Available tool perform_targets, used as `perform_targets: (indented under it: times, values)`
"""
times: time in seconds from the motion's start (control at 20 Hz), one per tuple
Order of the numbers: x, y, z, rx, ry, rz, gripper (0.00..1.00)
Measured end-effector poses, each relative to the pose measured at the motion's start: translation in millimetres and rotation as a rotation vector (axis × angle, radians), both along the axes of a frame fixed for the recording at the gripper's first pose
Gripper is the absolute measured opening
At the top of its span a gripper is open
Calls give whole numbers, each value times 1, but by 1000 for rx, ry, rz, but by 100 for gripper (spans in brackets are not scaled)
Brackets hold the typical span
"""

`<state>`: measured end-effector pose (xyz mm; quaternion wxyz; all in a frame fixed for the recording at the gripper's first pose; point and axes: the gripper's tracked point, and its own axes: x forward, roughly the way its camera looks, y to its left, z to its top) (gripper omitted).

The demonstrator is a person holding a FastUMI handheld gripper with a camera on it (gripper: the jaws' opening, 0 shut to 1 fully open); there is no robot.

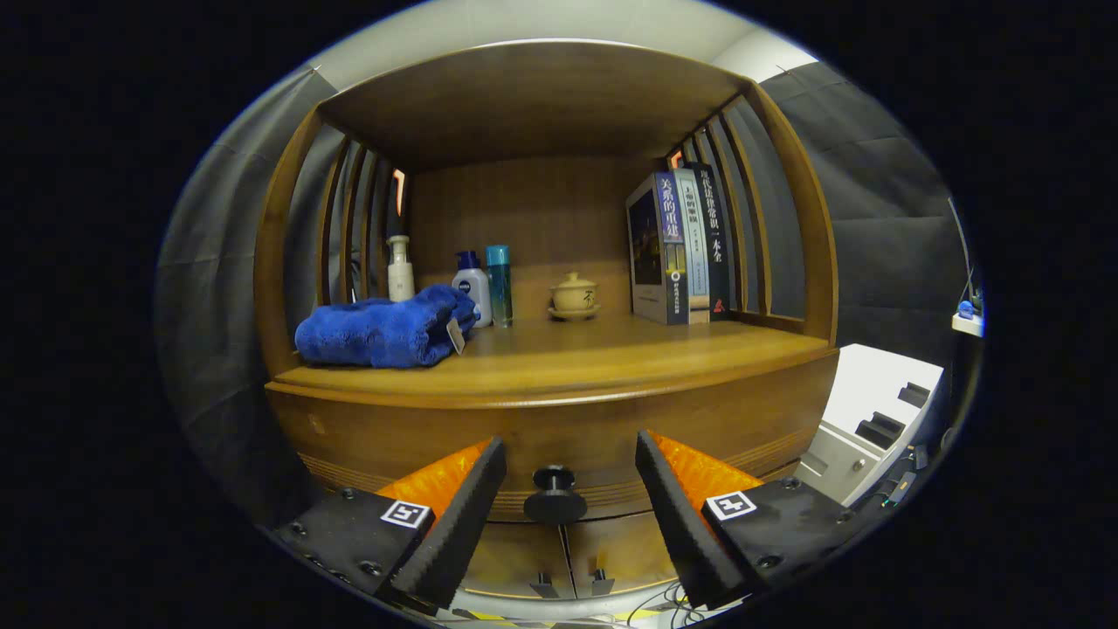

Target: Pull open the drawer, take out the items inside it, and place them on the countertop above the cabinet.

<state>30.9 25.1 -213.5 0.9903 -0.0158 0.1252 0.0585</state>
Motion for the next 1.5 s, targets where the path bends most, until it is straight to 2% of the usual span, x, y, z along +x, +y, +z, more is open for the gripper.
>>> perform_targets:
  times: [0.2,0.4,0.55,0.75,1.1,1.5]
  values:
    - [2,2,-21,17,28,-7,95]
    - [5,4,-41,39,62,1,79]
    - [5,7,-47,85,77,3,60]
    - [7,6,-50,107,87,-11,55]
    - [7,2,-54,45,93,-24,34]
    - [-27,-1,-50,55,93,-30,34]
